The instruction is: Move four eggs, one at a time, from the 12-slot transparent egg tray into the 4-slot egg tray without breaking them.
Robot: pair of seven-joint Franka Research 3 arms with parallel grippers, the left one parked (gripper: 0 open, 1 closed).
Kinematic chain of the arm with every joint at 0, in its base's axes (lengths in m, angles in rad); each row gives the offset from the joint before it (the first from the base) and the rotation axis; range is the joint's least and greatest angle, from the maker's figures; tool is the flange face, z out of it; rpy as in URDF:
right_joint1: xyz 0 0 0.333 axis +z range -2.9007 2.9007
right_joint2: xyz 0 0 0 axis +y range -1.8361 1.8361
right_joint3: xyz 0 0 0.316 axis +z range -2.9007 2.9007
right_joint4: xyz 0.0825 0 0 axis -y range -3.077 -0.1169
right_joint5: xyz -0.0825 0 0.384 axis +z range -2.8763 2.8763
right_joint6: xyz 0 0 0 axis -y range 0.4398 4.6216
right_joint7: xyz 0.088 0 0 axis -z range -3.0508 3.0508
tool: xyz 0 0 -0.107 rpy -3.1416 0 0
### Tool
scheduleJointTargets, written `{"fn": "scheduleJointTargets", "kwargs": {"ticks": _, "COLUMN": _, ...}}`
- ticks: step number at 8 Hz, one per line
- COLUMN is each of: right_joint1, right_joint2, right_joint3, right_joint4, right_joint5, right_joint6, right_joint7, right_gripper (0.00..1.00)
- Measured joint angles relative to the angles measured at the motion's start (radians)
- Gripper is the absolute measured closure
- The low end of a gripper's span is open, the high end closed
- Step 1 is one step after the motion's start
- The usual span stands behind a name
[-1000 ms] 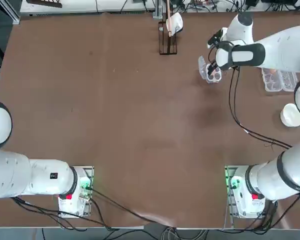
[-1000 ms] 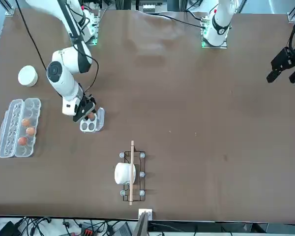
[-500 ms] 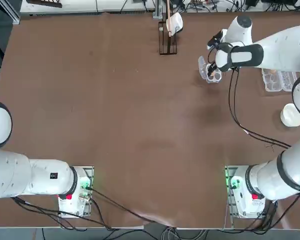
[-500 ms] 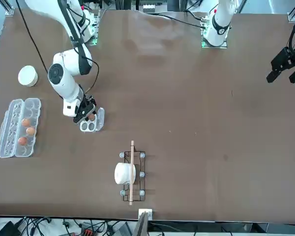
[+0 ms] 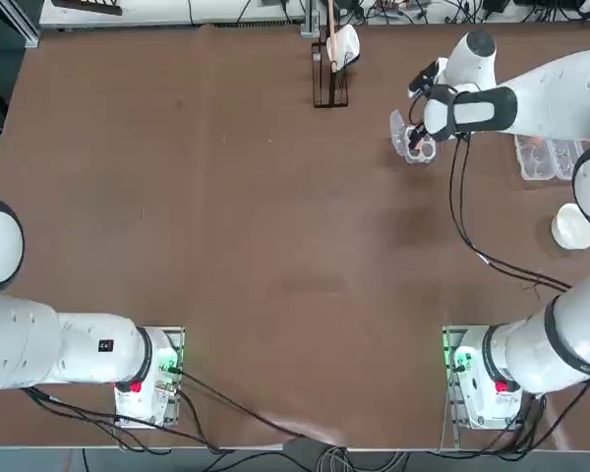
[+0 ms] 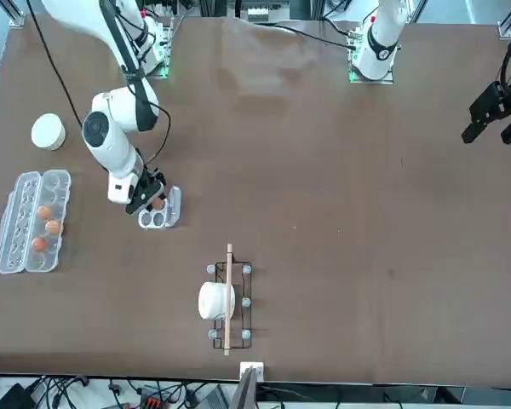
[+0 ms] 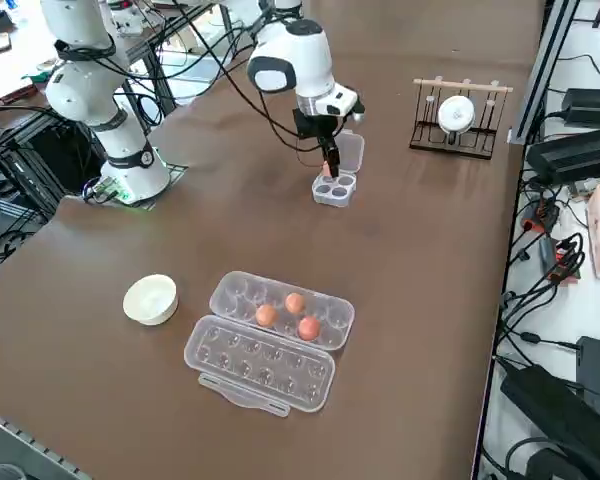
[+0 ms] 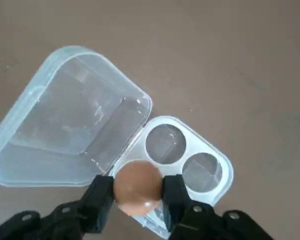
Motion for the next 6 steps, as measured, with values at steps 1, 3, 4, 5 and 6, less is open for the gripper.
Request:
{"fn": "scheduleJointTargets", "kwargs": {"ticks": 1, "right_joint1": 0.000, "right_joint2": 0.008, "right_joint3": 0.000, "right_joint4": 0.000, "right_joint5": 0.000, "right_joint6": 0.004, "right_joint7": 0.000, "right_gripper": 0.44}}
{"fn": "scheduleJointTargets", "kwargs": {"ticks": 3, "right_joint1": 0.000, "right_joint2": 0.017, "right_joint3": 0.000, "right_joint4": 0.000, "right_joint5": 0.000, "right_joint6": 0.007, "right_joint7": 0.000, "right_gripper": 0.44}}
{"fn": "scheduleJointTargets", "kwargs": {"ticks": 4, "right_joint1": 0.000, "right_joint2": 0.019, "right_joint3": 0.000, "right_joint4": 0.000, "right_joint5": 0.000, "right_joint6": 0.008, "right_joint7": 0.000, "right_gripper": 0.41}}
{"fn": "scheduleJointTargets", "kwargs": {"ticks": 5, "right_joint1": 0.000, "right_joint2": 0.022, "right_joint3": 0.000, "right_joint4": 0.000, "right_joint5": 0.000, "right_joint6": 0.008, "right_joint7": 0.000, "right_gripper": 0.37}}
{"fn": "scheduleJointTargets", "kwargs": {"ticks": 6, "right_joint1": 0.000, "right_joint2": 0.023, "right_joint3": 0.000, "right_joint4": 0.000, "right_joint5": 0.000, "right_joint6": 0.008, "right_joint7": 0.000, "right_gripper": 0.30}}
